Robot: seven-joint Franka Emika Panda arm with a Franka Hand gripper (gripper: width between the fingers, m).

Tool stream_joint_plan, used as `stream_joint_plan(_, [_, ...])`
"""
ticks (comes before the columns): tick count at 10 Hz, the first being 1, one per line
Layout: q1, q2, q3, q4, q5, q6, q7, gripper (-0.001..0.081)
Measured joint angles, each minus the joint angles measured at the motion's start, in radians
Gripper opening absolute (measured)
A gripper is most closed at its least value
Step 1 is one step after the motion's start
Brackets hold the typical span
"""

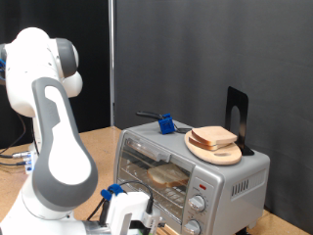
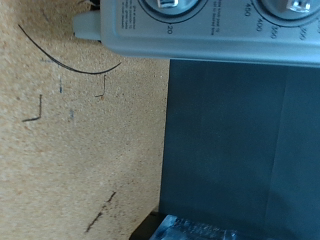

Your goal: Make a piece of toast with the oven

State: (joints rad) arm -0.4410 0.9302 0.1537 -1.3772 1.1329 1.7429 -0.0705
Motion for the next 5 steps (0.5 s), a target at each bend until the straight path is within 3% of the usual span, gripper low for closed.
stream_joint_plan(5, [0.018,0.0,0.045,-0.069,0.067,0.095,-0.098,0.0805])
